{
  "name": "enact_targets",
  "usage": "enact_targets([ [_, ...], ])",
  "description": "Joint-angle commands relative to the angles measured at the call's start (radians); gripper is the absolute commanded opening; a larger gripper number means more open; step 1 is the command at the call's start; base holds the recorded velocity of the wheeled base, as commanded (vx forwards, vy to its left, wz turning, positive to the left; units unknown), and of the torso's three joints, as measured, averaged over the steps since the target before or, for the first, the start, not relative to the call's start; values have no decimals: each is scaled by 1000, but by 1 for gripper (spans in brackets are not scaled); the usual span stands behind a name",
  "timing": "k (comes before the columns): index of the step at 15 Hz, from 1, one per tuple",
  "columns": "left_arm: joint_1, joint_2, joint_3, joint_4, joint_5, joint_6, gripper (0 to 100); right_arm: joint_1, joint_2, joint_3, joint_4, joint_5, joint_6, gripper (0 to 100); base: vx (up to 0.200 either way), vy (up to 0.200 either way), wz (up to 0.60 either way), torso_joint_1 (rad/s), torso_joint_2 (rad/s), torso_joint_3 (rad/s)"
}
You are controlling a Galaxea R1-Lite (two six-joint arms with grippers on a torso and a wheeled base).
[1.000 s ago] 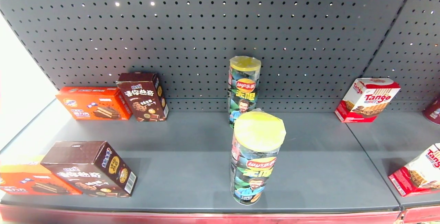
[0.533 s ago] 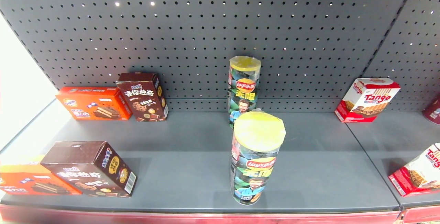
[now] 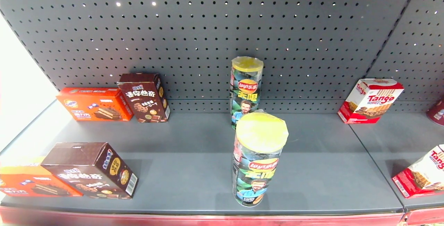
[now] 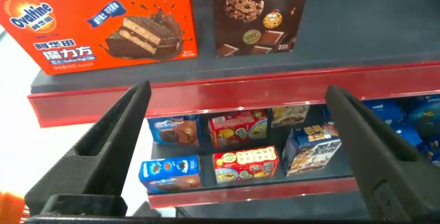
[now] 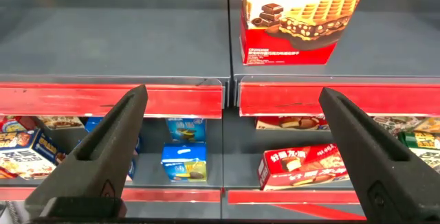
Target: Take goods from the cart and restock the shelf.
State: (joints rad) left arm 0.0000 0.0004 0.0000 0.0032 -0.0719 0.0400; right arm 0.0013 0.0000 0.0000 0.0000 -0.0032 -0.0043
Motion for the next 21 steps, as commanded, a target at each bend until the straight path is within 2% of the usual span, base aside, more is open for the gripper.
enact_targets([
  [1,0,0,0,0,0,0,100,0,2,0,0,0,0,100,0,0,0,0,0,0],
  [21,-2,0,0,0,0,0,100,0,0,0,0,0,0,100,0,0,0,0,0,0],
])
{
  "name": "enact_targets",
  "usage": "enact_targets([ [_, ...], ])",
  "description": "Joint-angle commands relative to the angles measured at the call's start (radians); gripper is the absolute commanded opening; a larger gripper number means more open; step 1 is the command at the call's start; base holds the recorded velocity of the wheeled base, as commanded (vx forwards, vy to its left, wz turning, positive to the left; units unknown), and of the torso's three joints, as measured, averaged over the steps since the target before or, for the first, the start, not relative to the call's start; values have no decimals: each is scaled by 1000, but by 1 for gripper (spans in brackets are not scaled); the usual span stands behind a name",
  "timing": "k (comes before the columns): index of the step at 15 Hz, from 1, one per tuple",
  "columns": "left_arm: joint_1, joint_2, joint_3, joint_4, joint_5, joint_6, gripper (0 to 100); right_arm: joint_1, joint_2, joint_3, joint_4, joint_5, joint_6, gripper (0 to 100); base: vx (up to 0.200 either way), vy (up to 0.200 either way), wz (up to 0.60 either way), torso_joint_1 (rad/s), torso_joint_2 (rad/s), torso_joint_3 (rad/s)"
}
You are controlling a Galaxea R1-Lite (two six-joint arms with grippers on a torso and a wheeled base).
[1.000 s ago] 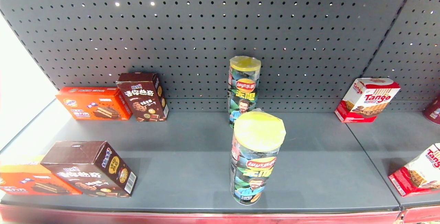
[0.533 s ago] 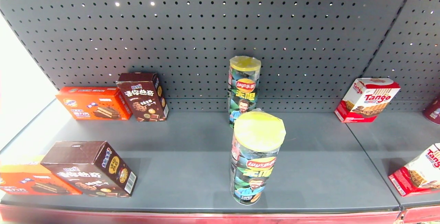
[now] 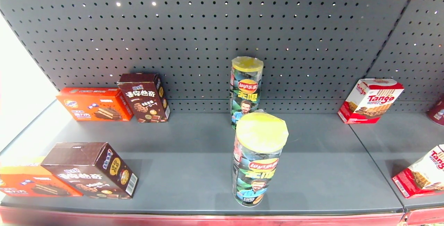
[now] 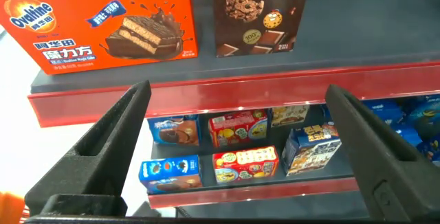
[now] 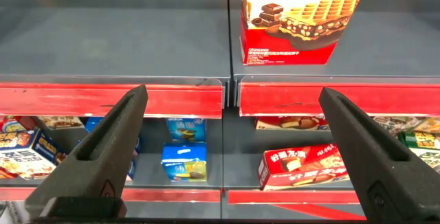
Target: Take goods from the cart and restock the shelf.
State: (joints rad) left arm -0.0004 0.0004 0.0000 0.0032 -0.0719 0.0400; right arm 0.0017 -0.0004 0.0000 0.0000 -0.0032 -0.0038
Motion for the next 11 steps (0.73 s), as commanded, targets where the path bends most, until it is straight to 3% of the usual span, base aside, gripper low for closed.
enact_targets([
  [1,0,0,0,0,0,0,100,0,2,0,0,0,-1,100,0,0,0,0,0,0],
  [11,0,0,0,0,0,0,100,0,2,0,0,2,-7,100,0,0,0,0,0,0],
])
